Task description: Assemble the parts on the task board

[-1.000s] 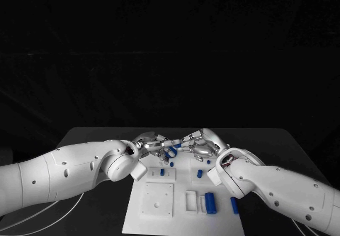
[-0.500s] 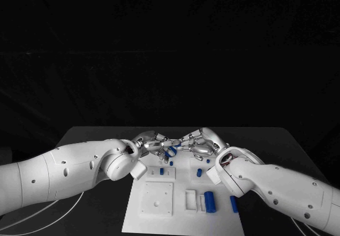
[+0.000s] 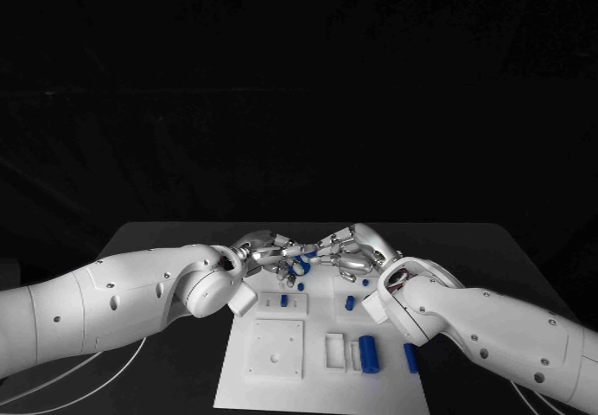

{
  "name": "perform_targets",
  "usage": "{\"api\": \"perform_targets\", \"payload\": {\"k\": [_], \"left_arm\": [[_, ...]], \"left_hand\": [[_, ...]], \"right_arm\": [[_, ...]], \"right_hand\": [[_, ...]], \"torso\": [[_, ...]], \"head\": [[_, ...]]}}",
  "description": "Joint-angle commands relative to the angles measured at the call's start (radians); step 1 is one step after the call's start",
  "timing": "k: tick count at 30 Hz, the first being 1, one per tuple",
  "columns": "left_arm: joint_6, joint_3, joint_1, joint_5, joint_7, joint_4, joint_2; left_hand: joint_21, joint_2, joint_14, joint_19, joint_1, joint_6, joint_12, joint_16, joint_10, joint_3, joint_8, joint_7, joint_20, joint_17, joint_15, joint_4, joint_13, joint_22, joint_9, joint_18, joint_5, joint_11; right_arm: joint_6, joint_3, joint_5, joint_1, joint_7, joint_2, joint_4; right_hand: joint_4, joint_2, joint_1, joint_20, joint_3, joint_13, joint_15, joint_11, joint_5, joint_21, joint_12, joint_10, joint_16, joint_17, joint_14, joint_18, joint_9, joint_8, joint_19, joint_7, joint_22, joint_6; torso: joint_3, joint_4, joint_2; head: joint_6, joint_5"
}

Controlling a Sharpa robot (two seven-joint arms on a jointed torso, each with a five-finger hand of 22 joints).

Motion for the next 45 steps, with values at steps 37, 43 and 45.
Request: {"api": "perform_targets", "payload": {"k": [37, 43, 45], "left_arm": [[0.064, 0.002, 0.001, 0.016, -0.009, -0.001, 0.003], [0.072, 0.002, 0.001, 0.024, -0.007, -0.001, 0.003], [0.074, 0.002, 0.001, 0.027, -0.006, -0.001, 0.003]], "left_hand": [[0.063, -0.040, -0.016, -0.035, -0.017, -0.013, 0.016, 0.035, -0.016, 0.210, -0.016, 0.001, -0.004, -0.023, -0.005, -0.046, 0.003, 0.021, 0.079, -0.015, 0.213, 0.002], [0.066, -0.051, -0.018, -0.038, -0.018, -0.017, 0.010, 0.034, -0.017, 0.223, -0.019, 0.003, -0.004, -0.024, -0.004, -0.066, 0.001, 0.021, 0.079, -0.015, 0.254, 0.004], [0.068, -0.053, -0.019, -0.039, -0.019, -0.019, 0.007, 0.035, -0.016, 0.233, -0.018, 0.004, -0.004, -0.023, -0.004, -0.078, -0.001, 0.021, 0.080, -0.015, 0.260, 0.004]], "right_arm": [[0.040, -0.001, 0.017, -0.002, -0.003, -0.003, 0.002], [0.044, -0.001, 0.017, -0.002, -0.003, -0.002, 0.000], [0.046, -0.001, 0.017, -0.002, -0.004, -0.002, -0.001]], "right_hand": [[-0.006, 0.017, 0.006, 0.004, -0.002, 0.002, 0.001, 0.000, 0.000, -0.008, 0.001, -0.002, -0.004, -0.002, -0.003, 0.008, 0.007, 0.006, 0.041, -0.008, 0.097, 0.035], [-0.008, 0.020, 0.007, 0.004, -0.006, 0.002, 0.001, 0.001, 0.000, -0.009, 0.001, -0.003, -0.004, -0.002, -0.005, 0.008, 0.007, 0.006, 0.040, -0.008, 0.096, 0.034], [-0.008, 0.020, 0.007, 0.004, -0.006, 0.002, 0.001, 0.001, 0.000, -0.009, 0.001, -0.003, -0.004, -0.002, -0.005, 0.008, 0.007, 0.006, 0.040, -0.008, 0.096, 0.034]], "torso": [[-0.0002, 0.0005, 0.000], [-0.0001, 0.0006, 0.000], [-0.0003, 0.0007, 0.000]], "head": [[-0.007, -0.003], [-0.010, -0.005], [-0.008, -0.005]]}}
